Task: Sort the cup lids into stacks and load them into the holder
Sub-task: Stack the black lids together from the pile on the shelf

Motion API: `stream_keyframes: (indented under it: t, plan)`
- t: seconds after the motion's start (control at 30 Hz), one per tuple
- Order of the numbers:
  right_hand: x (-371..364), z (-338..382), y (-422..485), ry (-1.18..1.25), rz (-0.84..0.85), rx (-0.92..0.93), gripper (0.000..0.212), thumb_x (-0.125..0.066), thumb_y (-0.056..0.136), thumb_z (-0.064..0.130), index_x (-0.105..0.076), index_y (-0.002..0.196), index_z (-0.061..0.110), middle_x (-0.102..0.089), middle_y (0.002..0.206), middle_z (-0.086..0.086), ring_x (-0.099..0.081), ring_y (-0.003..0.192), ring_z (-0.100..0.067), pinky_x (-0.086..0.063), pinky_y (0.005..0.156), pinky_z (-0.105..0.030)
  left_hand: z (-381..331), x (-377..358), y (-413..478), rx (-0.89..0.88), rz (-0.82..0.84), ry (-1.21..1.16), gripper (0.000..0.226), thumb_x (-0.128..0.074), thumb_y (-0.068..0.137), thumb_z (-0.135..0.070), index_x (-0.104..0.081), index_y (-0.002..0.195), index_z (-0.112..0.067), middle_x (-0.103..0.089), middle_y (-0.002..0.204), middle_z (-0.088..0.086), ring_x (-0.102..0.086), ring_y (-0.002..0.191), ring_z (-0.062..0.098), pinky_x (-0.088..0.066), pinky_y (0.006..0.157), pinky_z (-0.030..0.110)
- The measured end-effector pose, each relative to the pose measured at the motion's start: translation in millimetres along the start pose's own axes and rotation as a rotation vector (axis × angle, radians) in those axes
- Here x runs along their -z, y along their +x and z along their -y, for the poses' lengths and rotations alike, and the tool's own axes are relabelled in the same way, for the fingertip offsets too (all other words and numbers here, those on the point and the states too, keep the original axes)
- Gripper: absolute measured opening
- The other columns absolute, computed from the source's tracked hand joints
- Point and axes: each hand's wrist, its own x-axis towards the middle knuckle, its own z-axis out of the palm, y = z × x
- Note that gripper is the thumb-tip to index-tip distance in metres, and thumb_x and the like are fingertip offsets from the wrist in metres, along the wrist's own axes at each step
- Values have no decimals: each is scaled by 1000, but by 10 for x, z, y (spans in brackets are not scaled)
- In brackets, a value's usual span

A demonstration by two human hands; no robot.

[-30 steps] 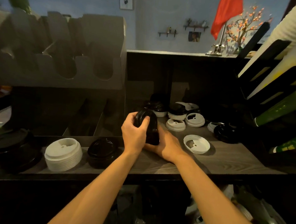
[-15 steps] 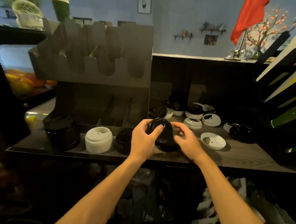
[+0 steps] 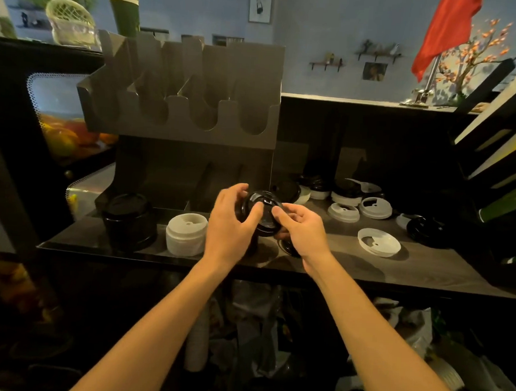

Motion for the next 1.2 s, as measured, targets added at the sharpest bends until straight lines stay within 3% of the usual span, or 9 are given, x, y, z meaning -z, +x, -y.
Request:
stream_keyframes:
  t: [0.07, 0.13, 0.23, 0.4, 0.53, 0.7, 0.8, 1.03, 1.2]
  plan:
    - [-164, -35, 40, -69, -14, -24, 22, -71, 93, 29, -72, 112, 18, -76, 97, 5, -73, 86, -10, -55, 64, -18, 88, 158, 0, -43, -60, 132, 35, -68, 96, -30, -61, 128, -19, -56, 122, -9, -54, 106, 1, -46, 84, 11]
    - [-290, -92, 90, -174, -33, -44, 28, -72, 91, 37, -73, 112, 18, -74, 97, 7, -70, 87, -7, -53, 64, -19, 175, 288, 3, -47, -71, 232, 29, -68, 96, -30, -66, 122, -19, -60, 120, -9, -57, 105, 2, -51, 88, 22]
    - [-407, -169, 132, -398, -108, 4, 31, -71, 90, 47, -75, 107, 22, -71, 90, 13, -65, 85, -4, -54, 73, -24, 276, 399, -13, 7, 37, 355, 32, -63, 98, -37, -67, 125, -21, -63, 124, -8, -57, 105, 3, -49, 97, 30]
    - [-516, -229, 125, -637, -168, 74, 37, -64, 92, 53, -74, 107, 22, -72, 94, 5, -65, 89, -12, -57, 82, -36, 419, 393, -52, 3, 180, 566, 37, -54, 101, -46, -64, 130, -25, -67, 124, -6, -62, 115, 13, -44, 106, 40]
    - [-547, -262, 158, -659, -148, 30, 27, -62, 94, 48, -72, 95, 23, -68, 82, 7, -65, 83, -13, -57, 83, -40, 449, 344, -57, -33, 157, 622, 37, -54, 100, -45, -66, 127, -23, -69, 122, -5, -60, 118, 15, -39, 109, 39]
    - [-502, -272, 203, -572, -122, 6, 34, -65, 95, 38, -68, 122, 19, -70, 106, 3, -64, 101, -16, -54, 89, -35, 451, 310, -21, -51, 157, 626, 37, -52, 101, -47, -67, 125, -23, -68, 122, -5, -58, 121, 16, -36, 110, 38]
    - [-511, -286, 225, -580, -108, 17, 23, -65, 94, 33, -74, 111, 20, -72, 99, 5, -66, 95, -14, -56, 84, -35, 454, 285, -18, -49, 162, 639, 36, -53, 100, -47, -69, 121, -22, -69, 118, -5, -59, 119, 16, -34, 111, 38]
    - [-489, -301, 294, -560, -77, 10, 16, -71, 90, 38, -69, 100, 25, -68, 91, 9, -63, 85, -9, -59, 80, -38, 347, 299, 134, 6, 255, 703, 32, -55, 96, -46, -68, 112, -21, -66, 109, -2, -59, 110, 20, -33, 109, 40]
    - [-385, -293, 170, -636, -53, 135, 31, -54, 99, 52, -69, 100, 25, -67, 97, 6, -63, 89, -12, -55, 79, -36, 237, 224, 90, -20, 203, 626, 30, -61, 95, -32, -67, 119, -16, -61, 124, 0, -57, 117, 19, -39, 103, 38]
